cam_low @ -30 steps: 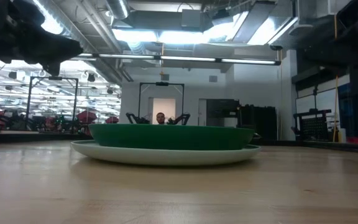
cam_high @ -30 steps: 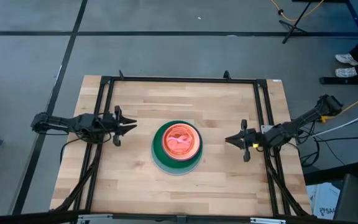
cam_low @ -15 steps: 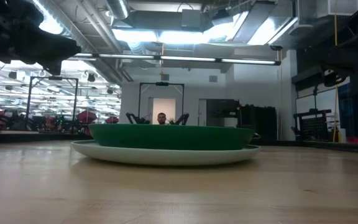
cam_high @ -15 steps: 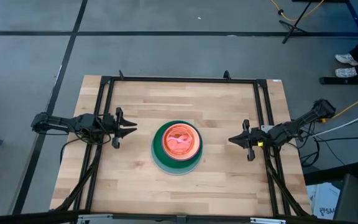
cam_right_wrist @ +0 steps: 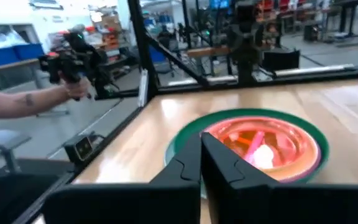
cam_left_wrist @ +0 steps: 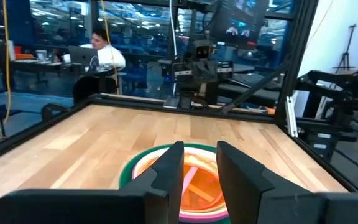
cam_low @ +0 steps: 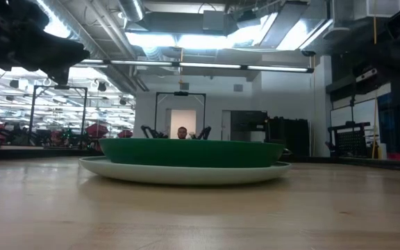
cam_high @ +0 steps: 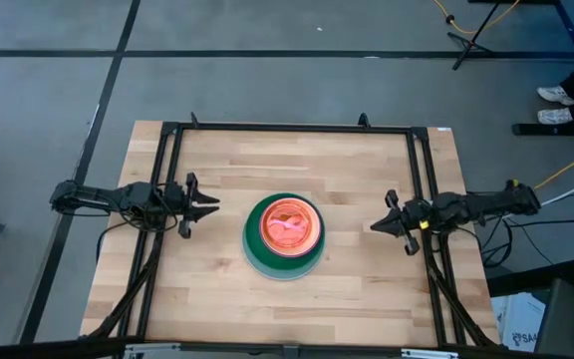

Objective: Stack plastic plates
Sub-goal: Return to Home Position

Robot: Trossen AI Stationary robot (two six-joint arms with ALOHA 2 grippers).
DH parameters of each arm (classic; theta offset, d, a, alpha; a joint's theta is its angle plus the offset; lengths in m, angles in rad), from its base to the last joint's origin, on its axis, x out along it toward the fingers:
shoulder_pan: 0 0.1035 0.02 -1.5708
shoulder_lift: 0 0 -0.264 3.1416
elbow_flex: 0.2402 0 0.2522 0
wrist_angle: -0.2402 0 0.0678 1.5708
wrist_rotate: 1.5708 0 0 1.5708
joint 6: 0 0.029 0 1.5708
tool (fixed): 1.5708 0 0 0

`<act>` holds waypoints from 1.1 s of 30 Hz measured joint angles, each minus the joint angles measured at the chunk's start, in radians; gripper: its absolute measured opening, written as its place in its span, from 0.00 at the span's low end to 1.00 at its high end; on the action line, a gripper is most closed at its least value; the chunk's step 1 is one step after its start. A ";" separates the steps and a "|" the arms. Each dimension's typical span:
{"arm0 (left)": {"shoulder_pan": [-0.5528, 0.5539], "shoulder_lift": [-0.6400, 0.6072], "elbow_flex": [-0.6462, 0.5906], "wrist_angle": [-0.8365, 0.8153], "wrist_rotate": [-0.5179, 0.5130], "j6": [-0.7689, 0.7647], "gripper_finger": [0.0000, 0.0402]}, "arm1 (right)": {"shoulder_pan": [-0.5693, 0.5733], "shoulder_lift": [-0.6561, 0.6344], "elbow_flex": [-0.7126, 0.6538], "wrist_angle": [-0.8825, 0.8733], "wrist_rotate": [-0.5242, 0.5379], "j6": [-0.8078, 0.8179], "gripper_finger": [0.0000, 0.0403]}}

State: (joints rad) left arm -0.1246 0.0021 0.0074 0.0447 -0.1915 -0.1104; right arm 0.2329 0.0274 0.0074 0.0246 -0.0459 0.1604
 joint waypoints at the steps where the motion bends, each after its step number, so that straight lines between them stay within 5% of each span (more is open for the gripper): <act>1: -0.001 0.000 0.000 0.000 0.001 0.004 0.22 | -0.022 -0.009 0.000 0.002 -0.018 -0.004 0.00; 11: 0.026 0.000 0.000 0.004 -0.049 0.067 0.22 | -0.149 -0.025 0.000 -0.001 -0.007 -0.060 0.00; 33: 0.041 0.012 0.000 -0.003 -0.001 0.050 0.22 | -0.148 -0.021 0.000 -0.010 0.036 -0.055 0.00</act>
State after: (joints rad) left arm -0.0834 0.0139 0.0074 0.0418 -0.1925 -0.0601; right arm 0.0845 0.0059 0.0074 0.0151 -0.0102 0.1055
